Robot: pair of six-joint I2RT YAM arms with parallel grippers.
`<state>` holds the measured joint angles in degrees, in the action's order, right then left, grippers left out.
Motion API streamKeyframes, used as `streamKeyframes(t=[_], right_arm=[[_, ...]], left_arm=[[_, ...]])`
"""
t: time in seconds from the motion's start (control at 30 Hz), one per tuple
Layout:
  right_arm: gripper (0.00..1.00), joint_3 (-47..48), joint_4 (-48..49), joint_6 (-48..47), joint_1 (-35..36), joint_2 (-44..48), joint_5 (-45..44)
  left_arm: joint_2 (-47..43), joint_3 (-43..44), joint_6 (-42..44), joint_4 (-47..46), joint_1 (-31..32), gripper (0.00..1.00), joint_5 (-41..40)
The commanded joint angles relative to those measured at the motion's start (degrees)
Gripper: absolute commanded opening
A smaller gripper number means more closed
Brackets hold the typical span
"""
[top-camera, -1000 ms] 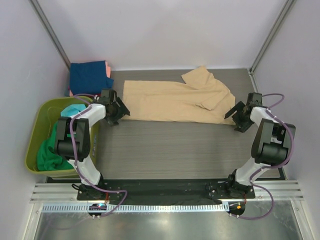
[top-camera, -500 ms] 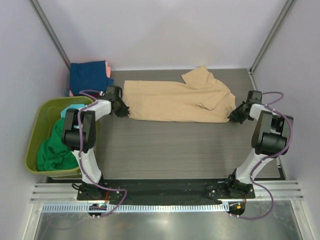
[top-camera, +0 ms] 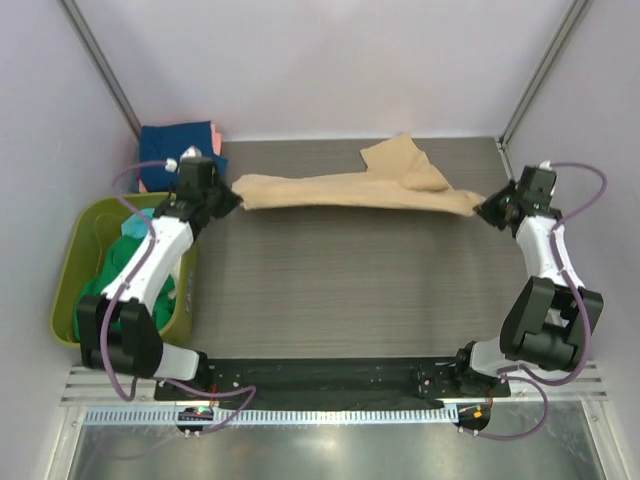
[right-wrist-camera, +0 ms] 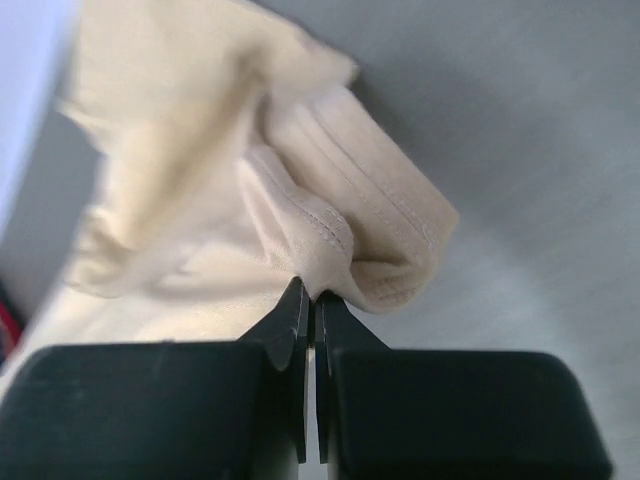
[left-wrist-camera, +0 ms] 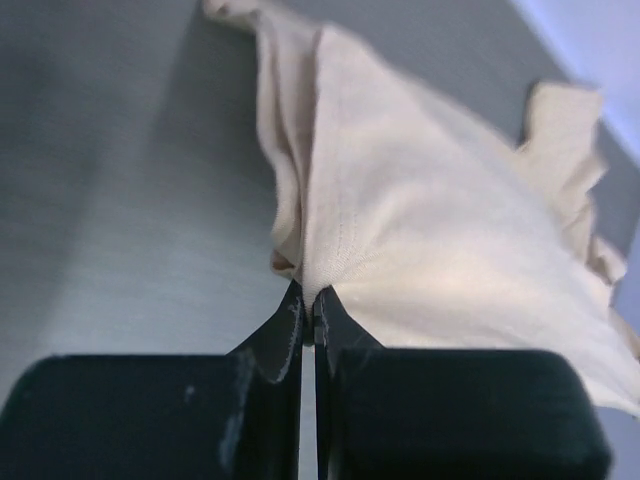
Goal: Fold and stack the t-shirts
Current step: Fold the tshirt
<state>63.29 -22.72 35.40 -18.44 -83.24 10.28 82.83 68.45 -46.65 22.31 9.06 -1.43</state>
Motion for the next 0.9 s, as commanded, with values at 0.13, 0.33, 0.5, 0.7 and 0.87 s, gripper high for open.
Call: streamKeyframes(t=[0.13,0.33,0.5,0.7,0.87], right_arm=[[0.01,-19.86,-1.10,-1.83,-6.34,2.55,-2.99],[0.01,-25.49,-3.64,0.72,-11.18,13.35,-1.67],[0.30,-25.23,-7.68,0.55,-11.45,18.20,-0.53],[0.84,-22.86,-9.54,1.34,-11.45,24.88,2.63],[0.84,-15.84,-3.84,0.38,-7.33,24.45,7.37]], left_arm=[[-7.05,-26.84,-6.51,-2.96,-0.36,0.00,3.19],[-17.42,-34.43,-10.65,-0.70,-0.36,0.00,1.78],[-24.11,-35.22,-11.27,3.18,-0.36,0.13,1.78],[-28.95,-33.21,-9.08,5.64,-0.45,0.66,2.22],[-26.32,-23.90,-3.19,9.51,-0.36,0.76,4.33]])
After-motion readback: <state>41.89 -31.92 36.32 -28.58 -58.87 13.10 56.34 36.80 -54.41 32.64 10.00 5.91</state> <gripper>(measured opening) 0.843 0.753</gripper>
